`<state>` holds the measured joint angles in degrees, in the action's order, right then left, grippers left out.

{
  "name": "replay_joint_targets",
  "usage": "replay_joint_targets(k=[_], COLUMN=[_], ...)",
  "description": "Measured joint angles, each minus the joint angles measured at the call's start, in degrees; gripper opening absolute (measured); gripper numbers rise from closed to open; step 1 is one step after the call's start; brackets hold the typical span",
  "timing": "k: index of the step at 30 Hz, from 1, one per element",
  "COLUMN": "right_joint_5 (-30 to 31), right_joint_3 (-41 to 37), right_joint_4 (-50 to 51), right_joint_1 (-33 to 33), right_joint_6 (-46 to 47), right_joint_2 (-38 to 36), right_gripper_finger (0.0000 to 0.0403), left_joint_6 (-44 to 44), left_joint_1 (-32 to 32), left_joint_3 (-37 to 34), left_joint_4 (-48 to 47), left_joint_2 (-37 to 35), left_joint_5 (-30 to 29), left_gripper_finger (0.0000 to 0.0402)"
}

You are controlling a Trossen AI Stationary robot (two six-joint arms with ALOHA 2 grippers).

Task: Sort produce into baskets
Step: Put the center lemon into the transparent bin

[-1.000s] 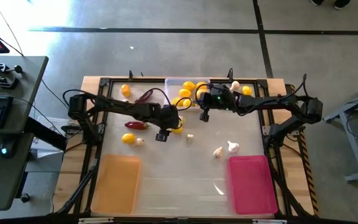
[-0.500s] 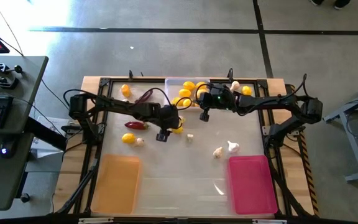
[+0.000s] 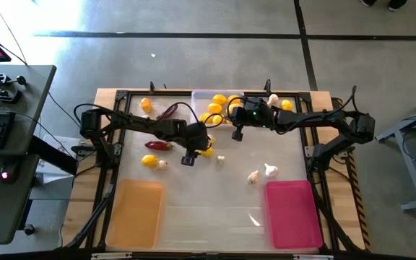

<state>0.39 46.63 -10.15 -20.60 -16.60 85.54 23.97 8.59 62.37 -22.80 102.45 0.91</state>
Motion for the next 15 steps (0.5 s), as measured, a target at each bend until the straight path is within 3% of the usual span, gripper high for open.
replay_joint_targets(k=[6,15], right_joint_5=[0.0,0.0], right_joint_3=[0.0,0.0], right_joint_4=[0.0,0.0], right_joint_1=[0.0,0.0], right_joint_6=[-0.28,-0.35], right_joint_2=[0.0,0.0], right_gripper_finger=[0.0,0.0], left_joint_6=[3.12,1.81], left_joint_1=[-0.04,-0.04], left_joint_3=[0.11,5.68], left_joint_4=[-2.73,-11.85], left_joint_2=[-0.33,-1.27], left_joint_5=[-0.57,-1.36], left_gripper_finger=[0.0127,0.0036])
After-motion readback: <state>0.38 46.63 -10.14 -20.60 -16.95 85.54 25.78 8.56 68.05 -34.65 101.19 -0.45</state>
